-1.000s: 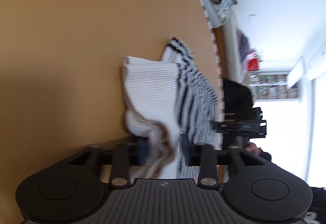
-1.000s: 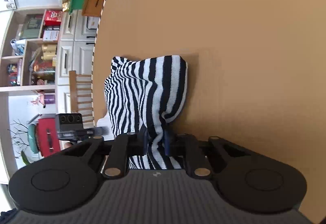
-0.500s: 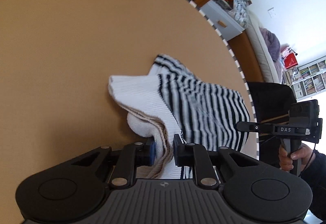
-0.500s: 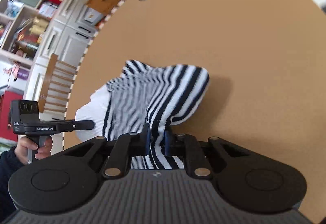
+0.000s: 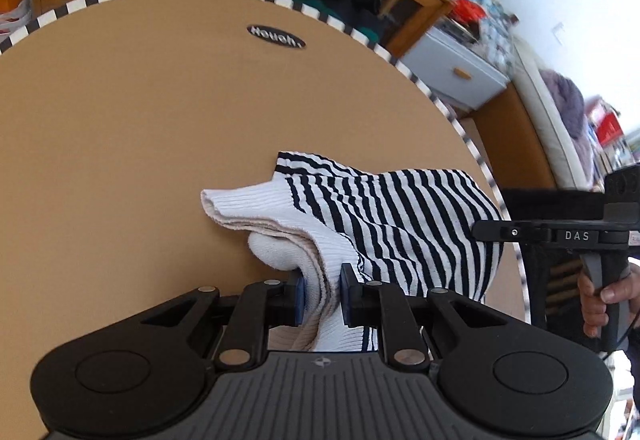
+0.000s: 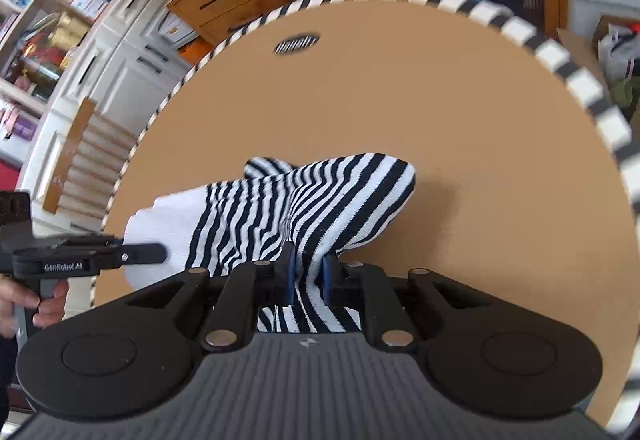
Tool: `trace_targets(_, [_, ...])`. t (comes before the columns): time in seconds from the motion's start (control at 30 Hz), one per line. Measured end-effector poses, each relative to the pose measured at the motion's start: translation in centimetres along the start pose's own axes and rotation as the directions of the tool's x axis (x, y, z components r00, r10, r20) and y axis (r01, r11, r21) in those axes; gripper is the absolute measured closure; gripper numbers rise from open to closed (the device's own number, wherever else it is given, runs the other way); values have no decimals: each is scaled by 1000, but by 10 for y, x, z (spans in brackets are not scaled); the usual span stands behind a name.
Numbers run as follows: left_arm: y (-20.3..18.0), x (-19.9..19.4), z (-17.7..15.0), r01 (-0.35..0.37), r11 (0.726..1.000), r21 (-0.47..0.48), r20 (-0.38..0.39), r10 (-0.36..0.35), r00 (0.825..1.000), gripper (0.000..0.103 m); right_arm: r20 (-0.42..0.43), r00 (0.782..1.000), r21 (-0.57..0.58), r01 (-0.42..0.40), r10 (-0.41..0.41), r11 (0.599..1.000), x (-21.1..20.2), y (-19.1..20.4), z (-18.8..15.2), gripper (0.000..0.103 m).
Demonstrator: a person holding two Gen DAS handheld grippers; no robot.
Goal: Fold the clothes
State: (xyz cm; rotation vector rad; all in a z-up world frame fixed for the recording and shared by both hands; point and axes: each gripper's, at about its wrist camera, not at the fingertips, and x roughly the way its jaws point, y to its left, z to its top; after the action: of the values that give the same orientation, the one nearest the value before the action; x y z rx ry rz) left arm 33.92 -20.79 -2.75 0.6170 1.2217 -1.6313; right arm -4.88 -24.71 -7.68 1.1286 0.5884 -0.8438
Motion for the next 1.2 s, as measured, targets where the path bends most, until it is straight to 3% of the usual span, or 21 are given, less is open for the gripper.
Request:
trace_targets(0.27, [-16,46,119,-28,999,-40,147,33,989,85,125,990,23,57,-59,998,-1,-57,106,90])
trace_targets(0.37, [-24,77,161,-25,999,-42,143,31,989,85,154,985,80,71,-83,994,2,-96,134,90])
trace_targets(0.43, [-27,108,179,-60,997,-38,114,64,991,85,151,982,146,91,-113,985,17,-122,149,89])
trace_targets(0.53, [-31,146,192,-133,991,-28,96,135,986,84,138,985,249,70,-107,966,43,-151,158,81])
trace_targets(0.6, [-31,160,197,-161,986,-32,100,163,982,83,126,988,261,57,-93,964,51,-161,153,56])
trace_targets(0.7, [-16,147,189,-129,990,-54,106,134,985,76,134,988,216,46,-76,975,41,-162,135,42])
trace_targets(0.8, [0,130,172,-89,992,-87,115,99,988,68,114,991,172,52,-72,984,29,-160,112,41])
trace_targets(0.93, [14,119,145,-25,988,-151,108,42,993,64,116,990,117,64,-78,991,30,-147,92,44])
trace_targets(0.97, [14,121,139,-12,986,-165,99,28,995,63,114,990,104,71,-83,992,32,-143,89,57])
trace_targets(1.0, [12,124,134,-6,985,-173,89,21,996,63,103,990,99,83,-93,992,35,-139,87,82])
trace_targets(1.03, [9,127,130,-12,986,-167,91,27,995,63,90,990,100,100,-109,990,37,-135,86,91])
trace_targets(1.1, [-2,132,125,-41,991,-130,120,56,991,74,77,989,89,123,-130,988,39,-128,83,91])
trace_targets(1.13, [-7,135,123,-57,992,-116,116,71,991,97,73,988,85,132,-138,988,38,-126,83,91])
trace_targets(1.2, [-11,135,123,-85,993,-86,77,92,993,99,58,987,82,142,-147,986,35,-124,79,92])
